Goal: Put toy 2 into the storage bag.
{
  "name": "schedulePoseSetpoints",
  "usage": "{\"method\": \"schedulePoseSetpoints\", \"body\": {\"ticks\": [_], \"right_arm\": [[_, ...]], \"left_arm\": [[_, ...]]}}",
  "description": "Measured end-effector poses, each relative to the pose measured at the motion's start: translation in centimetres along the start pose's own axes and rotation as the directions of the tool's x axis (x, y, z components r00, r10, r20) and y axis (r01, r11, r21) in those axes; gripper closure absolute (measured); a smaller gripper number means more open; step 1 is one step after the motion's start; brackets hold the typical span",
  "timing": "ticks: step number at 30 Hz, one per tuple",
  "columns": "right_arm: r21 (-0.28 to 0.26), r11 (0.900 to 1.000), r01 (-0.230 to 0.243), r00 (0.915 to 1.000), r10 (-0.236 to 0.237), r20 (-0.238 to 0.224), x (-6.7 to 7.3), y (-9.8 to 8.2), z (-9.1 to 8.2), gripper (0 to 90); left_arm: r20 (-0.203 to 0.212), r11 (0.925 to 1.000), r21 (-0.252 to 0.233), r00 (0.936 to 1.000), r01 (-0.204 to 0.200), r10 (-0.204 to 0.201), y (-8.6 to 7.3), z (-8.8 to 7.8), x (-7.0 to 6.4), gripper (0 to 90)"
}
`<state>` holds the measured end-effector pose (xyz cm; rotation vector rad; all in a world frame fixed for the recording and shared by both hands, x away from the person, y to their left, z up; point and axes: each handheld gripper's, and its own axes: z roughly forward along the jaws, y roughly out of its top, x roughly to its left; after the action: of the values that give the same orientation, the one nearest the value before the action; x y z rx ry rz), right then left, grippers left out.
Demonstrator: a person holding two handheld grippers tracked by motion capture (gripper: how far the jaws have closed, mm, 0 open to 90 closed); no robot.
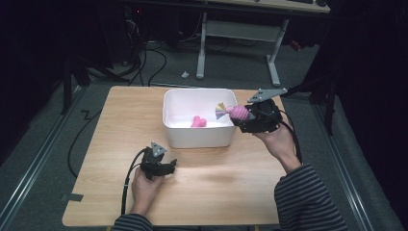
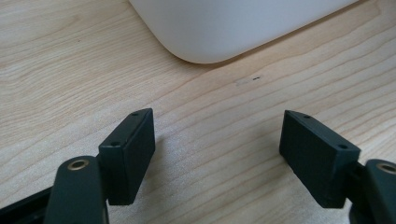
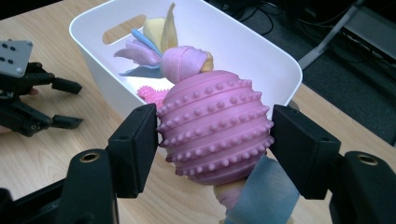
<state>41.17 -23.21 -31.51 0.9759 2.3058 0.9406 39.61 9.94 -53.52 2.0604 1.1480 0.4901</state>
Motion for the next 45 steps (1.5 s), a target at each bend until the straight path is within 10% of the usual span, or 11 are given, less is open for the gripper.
{"method": "schedulePoseSetpoints", "body": {"ticks": [45], "right_arm": [[0.099,0.994,0.043,0.9960,-0.035,-0.082,0.7,4.9,8.2,33.8]], "left_arm": [[0.000,1.0000,0.001,1.0000,-0.003,0.003,0.0,0.0,0.0,26.9]]}}
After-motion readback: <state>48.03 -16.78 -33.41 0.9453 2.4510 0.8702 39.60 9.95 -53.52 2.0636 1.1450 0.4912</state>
